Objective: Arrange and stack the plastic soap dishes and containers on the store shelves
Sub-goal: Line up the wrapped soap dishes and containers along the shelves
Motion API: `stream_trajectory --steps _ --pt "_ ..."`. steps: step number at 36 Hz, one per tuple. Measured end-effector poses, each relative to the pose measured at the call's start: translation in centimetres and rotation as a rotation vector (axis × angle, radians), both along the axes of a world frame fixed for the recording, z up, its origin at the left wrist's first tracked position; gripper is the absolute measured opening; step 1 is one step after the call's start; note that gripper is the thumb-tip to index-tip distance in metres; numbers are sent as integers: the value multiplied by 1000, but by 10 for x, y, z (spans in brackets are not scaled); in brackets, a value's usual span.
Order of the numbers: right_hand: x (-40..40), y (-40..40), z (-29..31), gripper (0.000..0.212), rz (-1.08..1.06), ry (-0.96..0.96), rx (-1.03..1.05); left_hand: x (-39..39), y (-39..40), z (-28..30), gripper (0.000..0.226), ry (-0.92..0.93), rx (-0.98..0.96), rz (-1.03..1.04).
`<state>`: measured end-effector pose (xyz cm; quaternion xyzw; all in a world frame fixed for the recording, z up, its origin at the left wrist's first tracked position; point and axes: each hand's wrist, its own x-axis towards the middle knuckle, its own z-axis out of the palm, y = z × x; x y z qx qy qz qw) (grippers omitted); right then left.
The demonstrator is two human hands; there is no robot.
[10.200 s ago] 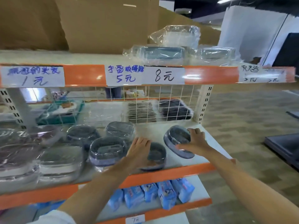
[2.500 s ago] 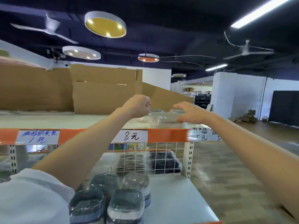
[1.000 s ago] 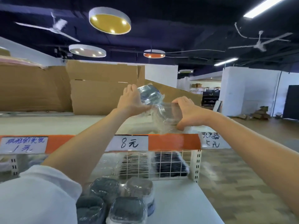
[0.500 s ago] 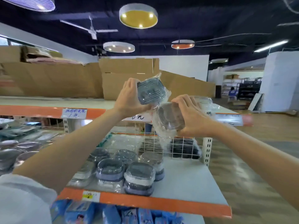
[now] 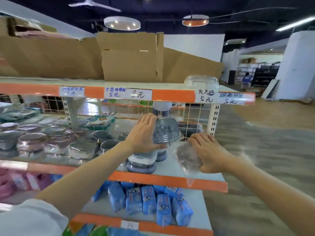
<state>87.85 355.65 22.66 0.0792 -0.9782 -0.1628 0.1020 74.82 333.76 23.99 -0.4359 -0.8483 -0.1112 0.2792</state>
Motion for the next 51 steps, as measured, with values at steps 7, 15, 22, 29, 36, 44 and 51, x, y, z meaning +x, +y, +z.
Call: stream_trajectory --steps 7,15,22,29,36,44,51 --pt "-13 43 -43 77 -203 -81 -69 -19 34 -60 105 -156 -181 35" --pt "-47 90 -60 77 -475 -144 -182 -64 82 -108 94 -236 -297 -14" --pt "-101 103 -72 82 -581 -142 -321 -93 105 -130 97 -274 -603 -27" --pt "-166 91 -91 94 -613 -186 -448 -102 113 -133 92 -260 -698 -34" --pt "-220 75 -122 83 -546 -307 -527 -102 116 -135 85 -277 -726 -19" --pt "-228 71 -137 89 -525 -434 -561 -102 120 -136 75 -275 -778 4" --pt "-209 68 -126 83 -527 -358 -609 -101 121 -138 81 -358 -761 23"
